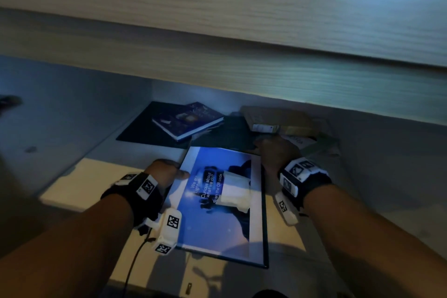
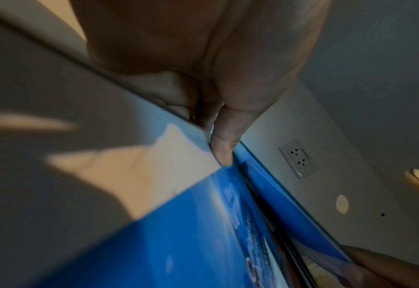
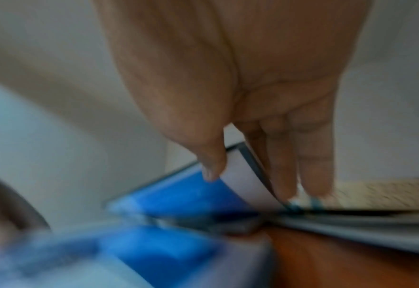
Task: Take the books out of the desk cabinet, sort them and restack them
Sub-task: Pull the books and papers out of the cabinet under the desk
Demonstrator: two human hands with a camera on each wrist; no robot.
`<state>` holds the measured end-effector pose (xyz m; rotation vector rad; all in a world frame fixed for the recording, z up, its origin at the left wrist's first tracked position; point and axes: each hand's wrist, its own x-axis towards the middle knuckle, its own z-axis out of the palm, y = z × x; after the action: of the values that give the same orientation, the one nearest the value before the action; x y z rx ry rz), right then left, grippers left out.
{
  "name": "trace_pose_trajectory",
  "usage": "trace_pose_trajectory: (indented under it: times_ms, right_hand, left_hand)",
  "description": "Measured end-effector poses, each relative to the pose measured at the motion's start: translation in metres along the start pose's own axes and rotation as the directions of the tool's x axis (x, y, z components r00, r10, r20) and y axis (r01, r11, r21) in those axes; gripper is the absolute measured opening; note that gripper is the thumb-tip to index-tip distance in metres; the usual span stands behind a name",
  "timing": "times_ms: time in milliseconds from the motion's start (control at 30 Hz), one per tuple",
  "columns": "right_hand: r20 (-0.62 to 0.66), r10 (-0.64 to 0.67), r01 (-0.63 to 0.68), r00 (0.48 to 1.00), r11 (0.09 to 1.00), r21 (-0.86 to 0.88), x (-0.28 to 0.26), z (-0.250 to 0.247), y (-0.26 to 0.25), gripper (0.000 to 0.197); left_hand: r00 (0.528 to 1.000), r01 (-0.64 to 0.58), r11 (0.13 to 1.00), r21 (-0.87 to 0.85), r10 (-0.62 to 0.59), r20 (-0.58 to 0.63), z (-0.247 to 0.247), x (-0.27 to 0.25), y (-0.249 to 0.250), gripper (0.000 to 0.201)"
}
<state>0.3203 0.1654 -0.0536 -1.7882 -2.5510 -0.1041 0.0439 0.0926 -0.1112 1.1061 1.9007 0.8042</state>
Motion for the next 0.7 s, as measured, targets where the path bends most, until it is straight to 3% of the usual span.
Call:
trace_pose_trajectory:
  times_ms: [67,133,233,300,400,500,533,567,633,667,700]
  right_hand:
    - [-0.028,-0.007,0.009,1.0,0.996,0.087,-0.022,-0.007,-0.002,0.036]
    - [0.007,-0.064,0.062,0.998,0.984,0.166,-0.054,-0.016,-0.005,0.039]
    - [-0.019,-0.178,0.177,0.984,0.951,0.255,-0.11,-0.023,-0.012,0.041]
    - [0.078,-0.231,0.197,0.97,0.931,0.306,-0.135,-0.02,-0.023,0.041]
    - [0.28,-0.247,0.112,0.927,0.899,0.424,-0.139,-0.012,-0.032,0.04]
    - [0.107,0.018,-0.072,0.994,0.852,0.519,-0.111,0.011,-0.014,0.042]
    - [0.117,0.129,-0.174,0.985,0.791,0.587,-0.102,0.024,-0.008,0.047]
    - [0.195,0.224,-0.295,0.955,0.637,0.712,-0.096,0.036,-0.006,0.057]
    - [0.385,0.275,-0.448,0.881,0.224,0.866,-0.084,0.059,-0.005,0.06]
    - [0.411,0.265,-0.453,0.872,0.122,0.883,-0.083,0.063,-0.007,0.053]
    - [0.424,0.25,-0.458,0.87,0.095,0.884,-0.085,0.061,-0.01,0.047]
  left_hand:
    - [1.0,0.024,0.998,-0.055,-0.024,-0.006,-0.002,-0.002,0.001,0.029]
    - [0.996,0.088,0.956,-0.279,-0.077,0.051,-0.005,0.0,-0.005,0.024]
    - [0.963,0.247,0.808,-0.535,-0.145,0.225,-0.011,-0.001,-0.008,0.063]
    - [0.966,0.232,0.827,-0.512,-0.135,0.22,-0.01,0.001,-0.007,0.075]
    - [0.989,0.115,0.893,-0.435,-0.062,0.135,-0.008,-0.001,-0.007,0.063]
    - [0.987,0.054,0.952,-0.302,-0.006,0.159,-0.006,-0.006,-0.006,0.04]
    - [0.988,0.026,0.967,-0.253,0.013,0.151,-0.005,-0.008,-0.005,0.035]
    - [0.989,-0.009,0.978,-0.207,0.039,0.139,-0.005,-0.008,-0.003,0.032]
    - [0.987,-0.052,0.991,-0.119,0.069,0.144,-0.004,-0.008,0.002,0.03]
    - [0.986,-0.061,0.996,-0.06,0.07,0.153,-0.003,-0.008,0.003,0.03]
    - [0.984,-0.061,0.998,-0.017,0.063,0.165,-0.003,-0.008,0.002,0.031]
